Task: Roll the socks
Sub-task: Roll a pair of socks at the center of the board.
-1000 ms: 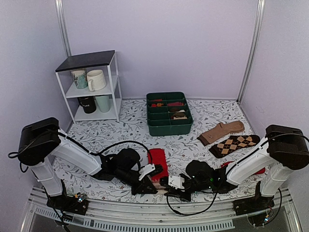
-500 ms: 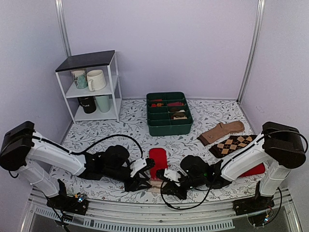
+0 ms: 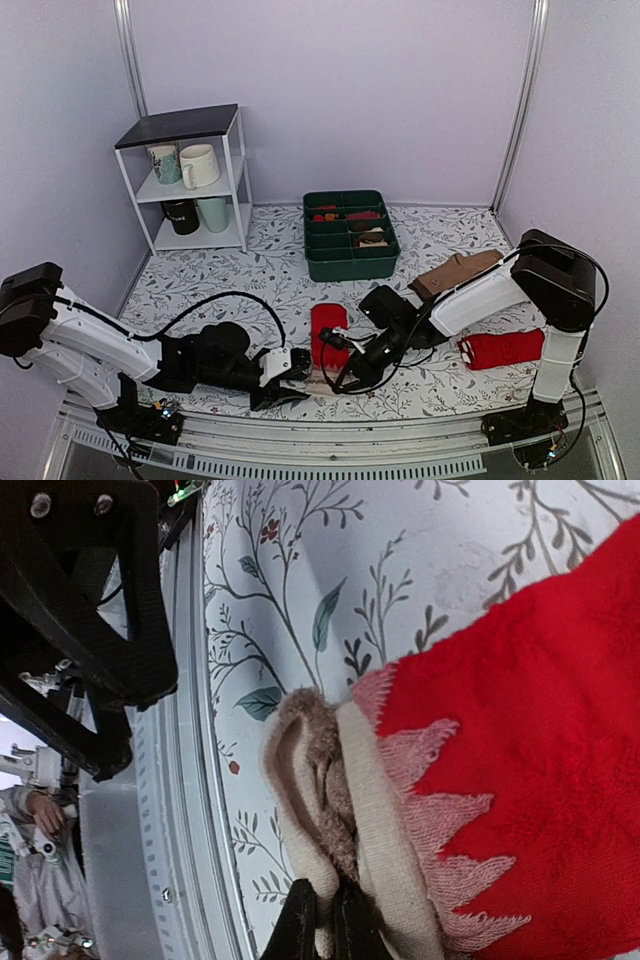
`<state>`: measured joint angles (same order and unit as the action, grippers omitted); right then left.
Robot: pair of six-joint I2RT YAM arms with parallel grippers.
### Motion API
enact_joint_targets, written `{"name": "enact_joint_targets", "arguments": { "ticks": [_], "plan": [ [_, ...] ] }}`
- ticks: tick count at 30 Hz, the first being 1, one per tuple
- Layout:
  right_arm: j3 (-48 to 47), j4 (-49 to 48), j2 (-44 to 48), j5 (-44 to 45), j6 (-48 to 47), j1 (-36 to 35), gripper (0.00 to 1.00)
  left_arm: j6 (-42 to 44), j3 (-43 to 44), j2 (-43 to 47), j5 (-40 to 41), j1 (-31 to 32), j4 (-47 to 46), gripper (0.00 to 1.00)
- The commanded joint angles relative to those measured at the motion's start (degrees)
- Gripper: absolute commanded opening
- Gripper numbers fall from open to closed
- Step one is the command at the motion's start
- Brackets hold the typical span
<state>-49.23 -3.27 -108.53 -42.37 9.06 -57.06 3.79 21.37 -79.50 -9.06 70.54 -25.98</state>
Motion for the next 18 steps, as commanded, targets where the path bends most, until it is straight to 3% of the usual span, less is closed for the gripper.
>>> {"name": "enact_joint_targets", "arguments": {
  "ticks": [1,18],
  "plan": [
    [0.61,14.14,-5.02,-2.37,1.49,3.25,0.01,4.81,0.77,-3.49,3.59,1.22,-5.44,0.42],
    [0.01,15.11,-7.30,-5.05,1.33,4.15,0.02,9.68,4.98,-14.54,5.16,3.58,-11.02,0.43]
  ]
}}
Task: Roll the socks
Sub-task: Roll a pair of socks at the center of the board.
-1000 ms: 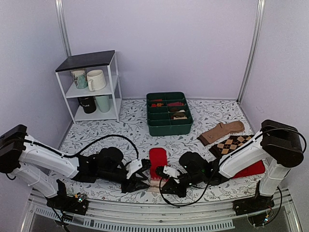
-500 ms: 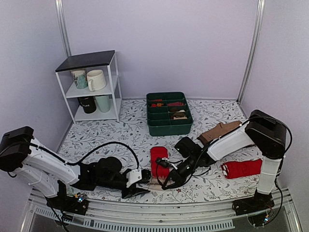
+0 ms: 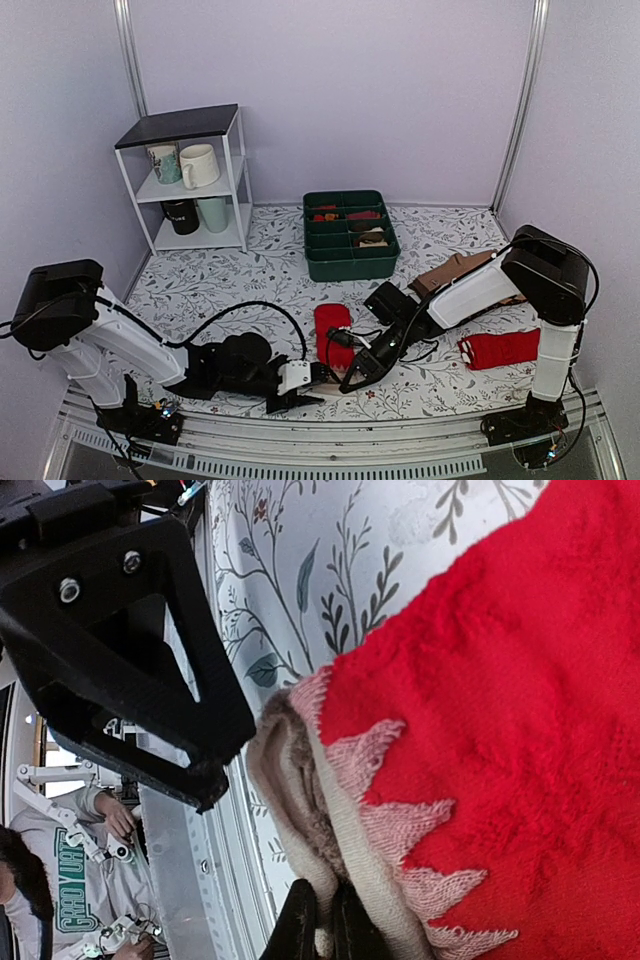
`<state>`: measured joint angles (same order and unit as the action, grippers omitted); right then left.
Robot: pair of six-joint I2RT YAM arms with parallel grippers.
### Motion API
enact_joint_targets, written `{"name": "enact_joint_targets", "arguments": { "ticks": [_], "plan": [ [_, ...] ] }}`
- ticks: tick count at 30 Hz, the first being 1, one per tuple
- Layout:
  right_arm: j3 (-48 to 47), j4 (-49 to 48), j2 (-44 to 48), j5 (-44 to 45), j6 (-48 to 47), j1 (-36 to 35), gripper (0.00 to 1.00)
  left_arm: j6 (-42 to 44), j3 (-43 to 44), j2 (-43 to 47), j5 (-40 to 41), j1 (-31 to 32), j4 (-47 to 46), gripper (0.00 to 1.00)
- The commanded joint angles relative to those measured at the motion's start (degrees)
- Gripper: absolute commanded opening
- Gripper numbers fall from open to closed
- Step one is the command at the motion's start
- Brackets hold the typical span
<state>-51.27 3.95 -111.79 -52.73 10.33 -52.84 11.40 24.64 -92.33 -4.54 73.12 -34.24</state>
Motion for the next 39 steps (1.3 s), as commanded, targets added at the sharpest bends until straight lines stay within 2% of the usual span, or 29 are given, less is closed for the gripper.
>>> {"name": "enact_joint_targets", "arguments": {
  "ticks": [1,10,16,22,27,32,36,39],
  "plan": [
    [2.15,7.86,-4.10,5.20,0.12,-0.07,0.02,2.30,1.80,-2.05,0.54,1.00,-2.93,0.43],
    [2.24,7.36,-4.57,4.34,0.22,-0.01,0.02,2.92,3.26,-6.00,-0.63,1.06,-2.35,0.41],
    [2.70,6.55,-4.76,3.48,0.64,-0.03,0.02,1.63,3.83,-7.22,0.31,1.05,-1.52,0.28],
    [2.44,5.83,-5.01,2.64,1.36,0.00,0.02,1.13,5.38,-7.75,-0.78,1.00,0.59,0.00],
    [2.52,4.89,-3.50,2.16,1.59,0.01,0.03,-1.24,7.05,-7.44,-3.70,0.99,6.27,0.00],
    [4.21,-1.12,6.02,4.83,2.64,-0.01,0.17,-8.44,7.03,-4.71,-4.62,0.28,15.45,0.00],
    [10.81,-12.65,18.66,13.26,3.60,-0.03,0.29,-17.40,6.32,-1.74,-6.24,-0.66,22.82,0.00],
    [17.76,-23.15,25.58,16.72,2.97,-0.17,0.31,-23.26,5.80,-0.27,-8.83,-1.56,25.75,0.00]
  ]
}}
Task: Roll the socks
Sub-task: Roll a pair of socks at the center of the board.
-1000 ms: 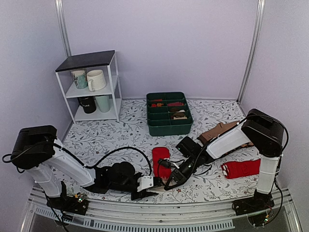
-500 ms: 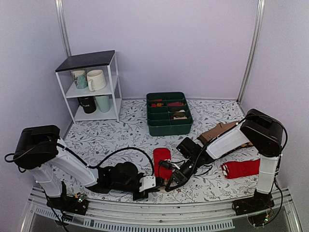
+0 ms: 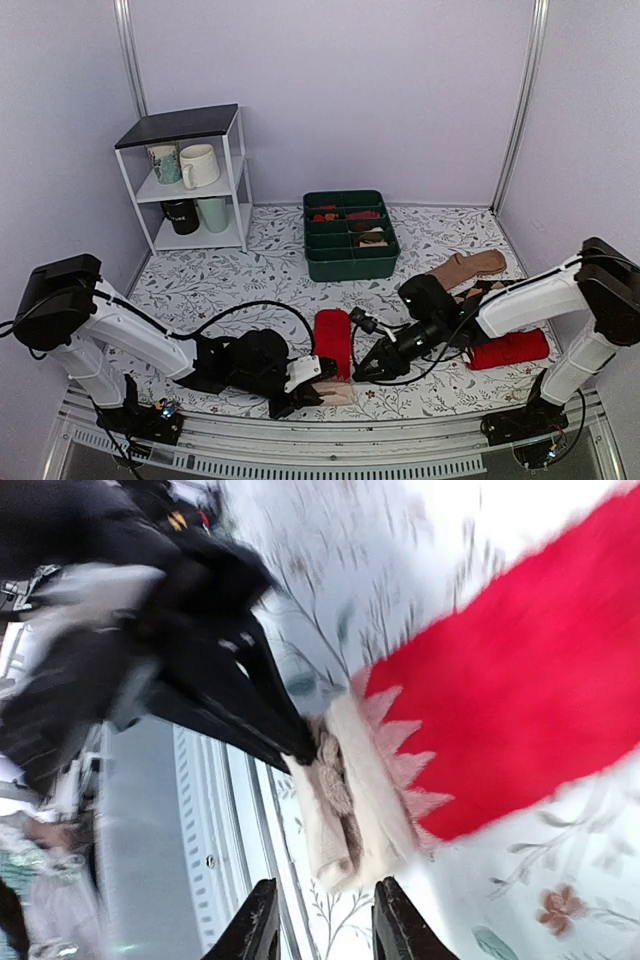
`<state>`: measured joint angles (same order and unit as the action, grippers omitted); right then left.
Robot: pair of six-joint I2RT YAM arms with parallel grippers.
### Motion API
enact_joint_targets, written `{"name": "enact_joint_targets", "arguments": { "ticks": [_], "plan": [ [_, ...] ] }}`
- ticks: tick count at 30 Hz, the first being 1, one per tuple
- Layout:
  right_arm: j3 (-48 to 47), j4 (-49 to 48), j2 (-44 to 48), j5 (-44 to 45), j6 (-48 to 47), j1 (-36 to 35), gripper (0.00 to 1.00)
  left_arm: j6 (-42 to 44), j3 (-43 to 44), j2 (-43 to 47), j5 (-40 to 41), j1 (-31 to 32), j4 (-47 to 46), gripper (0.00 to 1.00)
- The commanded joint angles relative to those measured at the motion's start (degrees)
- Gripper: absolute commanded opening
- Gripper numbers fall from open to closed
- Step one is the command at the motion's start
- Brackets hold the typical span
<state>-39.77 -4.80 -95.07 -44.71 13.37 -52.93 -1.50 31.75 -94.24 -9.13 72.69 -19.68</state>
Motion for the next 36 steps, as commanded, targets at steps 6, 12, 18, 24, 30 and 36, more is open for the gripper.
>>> {"name": "enact_joint_targets", "arguments": {
  "ticks": [6,12,18,24,30,36],
  "plan": [
    [14.80,-24.34,15.38,20.89,-15.57,-11.31,0.34,-13.35,2.02,-0.19,-10.42,-4.01,17.68,0.00],
    [13.08,-21.97,11.68,31.06,-22.24,-18.86,0.34,-14.05,3.39,-4.10,-15.88,-6.37,17.40,0.00],
    [8.75,-19.34,4.51,33.82,-27.04,-22.23,0.34,-13.24,3.58,-5.01,-17.99,-7.48,17.28,0.00],
    [7.04,-19.81,0.28,35.99,-28.22,-23.01,0.34,-13.09,3.50,-5.43,-18.40,-7.81,17.05,0.00],
    [7.40,-19.21,-2.22,36.51,-26.35,-23.01,0.33,-12.83,3.32,-5.26,-18.43,-7.99,16.92,0.00],
    [6.87,-17.95,-6.29,38.37,-23.16,-23.01,0.26,-12.65,3.21,-4.53,-16.54,-8.02,15.49,0.05]
  ]
}}
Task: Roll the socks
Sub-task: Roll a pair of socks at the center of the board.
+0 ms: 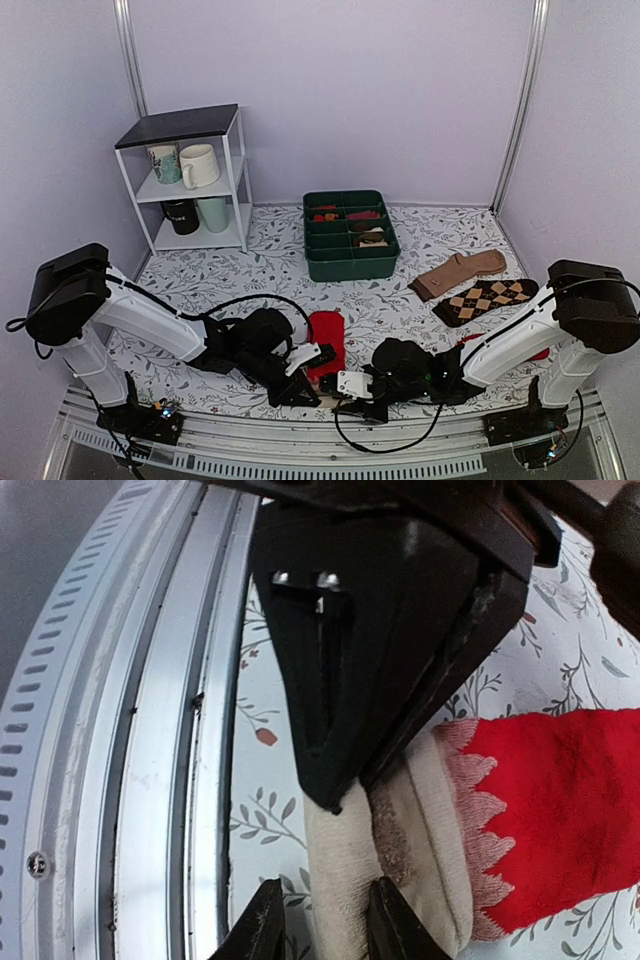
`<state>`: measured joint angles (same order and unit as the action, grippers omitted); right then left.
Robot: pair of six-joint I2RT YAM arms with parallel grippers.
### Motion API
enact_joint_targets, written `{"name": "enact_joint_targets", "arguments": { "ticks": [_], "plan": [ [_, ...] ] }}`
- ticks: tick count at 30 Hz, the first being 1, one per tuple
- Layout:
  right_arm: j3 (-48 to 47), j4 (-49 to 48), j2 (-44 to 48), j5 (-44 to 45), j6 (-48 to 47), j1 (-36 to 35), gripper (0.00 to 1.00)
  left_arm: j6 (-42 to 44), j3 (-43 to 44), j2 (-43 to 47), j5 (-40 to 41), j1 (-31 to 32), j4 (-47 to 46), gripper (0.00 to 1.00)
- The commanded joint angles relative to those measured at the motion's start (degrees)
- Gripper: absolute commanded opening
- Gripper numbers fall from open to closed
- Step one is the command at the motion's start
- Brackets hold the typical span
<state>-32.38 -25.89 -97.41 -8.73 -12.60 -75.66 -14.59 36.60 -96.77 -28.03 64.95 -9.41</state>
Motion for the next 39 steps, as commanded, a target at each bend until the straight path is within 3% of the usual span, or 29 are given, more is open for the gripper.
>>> {"name": "enact_joint_targets", "arguments": {
  "ticks": [1,4,8,15,20,29,32,39],
  "plan": [
    [-0.58,3.41,-4.64,2.84,3.41,-0.28,0.24,0.58,-1.82,-1.52,2.86,-0.33,4.35,0.11],
    [-0.69,4.96,-6.55,4.21,6.07,-0.28,0.14,1.67,-2.46,1.20,4.41,-0.19,1.46,0.23],
    [-0.97,7.59,-7.69,4.28,9.75,-0.28,0.02,4.65,-4.55,7.13,7.54,-0.02,-2.98,0.28],
    [-2.74,13.33,-7.46,-4.93,16.59,0.99,0.00,11.59,-11.97,19.89,16.31,0.62,-12.35,0.40],
    [-5.71,20.99,-8.15,-14.29,21.78,6.40,0.00,17.11,-17.47,25.71,19.85,3.79,-18.93,0.43],
    [-15.19,37.30,-14.94,-29.95,26.34,15.96,0.00,19.63,-19.68,21.98,22.66,7.26,-23.98,0.45],
    [-16.99,39.05,-16.62,-31.51,26.26,17.23,0.01,20.71,-18.69,17.52,23.81,8.13,-25.46,0.50],
    [-17.96,39.78,-18.40,-34.13,26.24,18.80,0.01,22.36,-14.97,8.06,25.06,10.54,-27.34,0.49]
  ]
}}
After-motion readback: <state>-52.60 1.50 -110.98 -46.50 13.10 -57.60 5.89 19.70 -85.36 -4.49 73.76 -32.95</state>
